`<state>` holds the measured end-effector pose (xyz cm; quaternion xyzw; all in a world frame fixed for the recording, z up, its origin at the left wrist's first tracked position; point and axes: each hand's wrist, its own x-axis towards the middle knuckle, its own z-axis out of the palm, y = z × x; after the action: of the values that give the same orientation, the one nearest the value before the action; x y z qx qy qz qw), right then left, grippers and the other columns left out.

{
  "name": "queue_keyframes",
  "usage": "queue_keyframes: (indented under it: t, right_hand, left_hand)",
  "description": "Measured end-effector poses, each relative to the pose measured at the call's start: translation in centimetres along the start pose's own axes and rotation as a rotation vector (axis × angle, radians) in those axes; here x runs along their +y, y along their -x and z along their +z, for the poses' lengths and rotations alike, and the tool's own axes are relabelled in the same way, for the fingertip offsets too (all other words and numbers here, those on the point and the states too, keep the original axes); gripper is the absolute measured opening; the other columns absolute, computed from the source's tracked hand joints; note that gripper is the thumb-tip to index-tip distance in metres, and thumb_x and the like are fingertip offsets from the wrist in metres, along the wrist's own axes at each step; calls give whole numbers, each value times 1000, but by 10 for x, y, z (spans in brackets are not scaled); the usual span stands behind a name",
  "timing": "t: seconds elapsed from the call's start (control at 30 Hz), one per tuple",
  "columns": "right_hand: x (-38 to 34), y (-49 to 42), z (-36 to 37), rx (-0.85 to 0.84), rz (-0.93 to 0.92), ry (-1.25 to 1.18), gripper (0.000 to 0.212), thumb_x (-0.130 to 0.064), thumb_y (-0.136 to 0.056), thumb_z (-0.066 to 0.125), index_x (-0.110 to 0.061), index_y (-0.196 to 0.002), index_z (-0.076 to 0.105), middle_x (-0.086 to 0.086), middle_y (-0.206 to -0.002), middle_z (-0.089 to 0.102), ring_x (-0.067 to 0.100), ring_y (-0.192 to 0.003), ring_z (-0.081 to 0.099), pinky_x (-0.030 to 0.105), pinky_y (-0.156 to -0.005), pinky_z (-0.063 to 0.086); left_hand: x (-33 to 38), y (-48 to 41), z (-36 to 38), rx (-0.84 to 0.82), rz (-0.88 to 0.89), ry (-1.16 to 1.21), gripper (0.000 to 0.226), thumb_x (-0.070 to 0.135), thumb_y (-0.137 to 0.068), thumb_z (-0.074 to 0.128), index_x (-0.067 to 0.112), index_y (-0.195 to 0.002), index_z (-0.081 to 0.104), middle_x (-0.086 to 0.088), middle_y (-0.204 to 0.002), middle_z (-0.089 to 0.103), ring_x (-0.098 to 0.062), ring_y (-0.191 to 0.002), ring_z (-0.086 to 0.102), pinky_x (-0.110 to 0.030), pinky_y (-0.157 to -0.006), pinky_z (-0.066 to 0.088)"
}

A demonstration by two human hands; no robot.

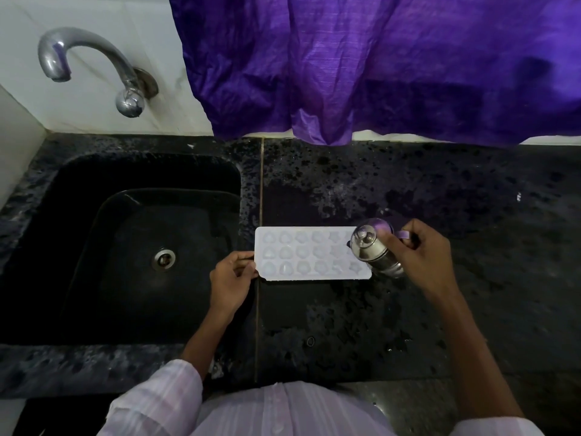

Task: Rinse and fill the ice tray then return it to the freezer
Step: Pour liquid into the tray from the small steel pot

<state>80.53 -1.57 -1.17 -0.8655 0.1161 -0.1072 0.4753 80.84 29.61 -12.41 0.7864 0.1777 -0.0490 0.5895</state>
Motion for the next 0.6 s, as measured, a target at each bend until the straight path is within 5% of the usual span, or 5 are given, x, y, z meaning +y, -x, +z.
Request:
queue_keyframes:
  t: [0.17, 0.4, 0.6]
  right_hand:
    - [-4, 1, 13, -33, 57, -128, 43, -27, -82, 78, -6, -67, 44, -1, -62, 42, 12, -60, 38, 28, -60, 38]
    - [-3, 4, 14, 16, 222, -728, 44, -31, -70, 82, -22, -58, 40, 1, -61, 44, 12, -62, 44, 25, -62, 43]
    - [-2, 11, 13, 105, 309, -1055, 39, -3, -90, 61, -20, -60, 42, -5, -63, 58, 8, -65, 55, 20, -69, 49]
  left_hand:
    - [0, 1, -2, -1, 8, -2, 17, 2, -94, 64, 11, -107, 71, -2, -94, 76, -10, -80, 75, -36, -87, 61]
    - [2, 2, 0, 8, 4, 0, 18, 1, -94, 63, 8, -108, 72, -1, -90, 76, -8, -78, 75, -32, -85, 61]
    - [2, 3, 0, 18, 0, -17, 19, 2, -95, 63, 7, -111, 71, 0, -91, 75, -7, -77, 74, -27, -83, 61]
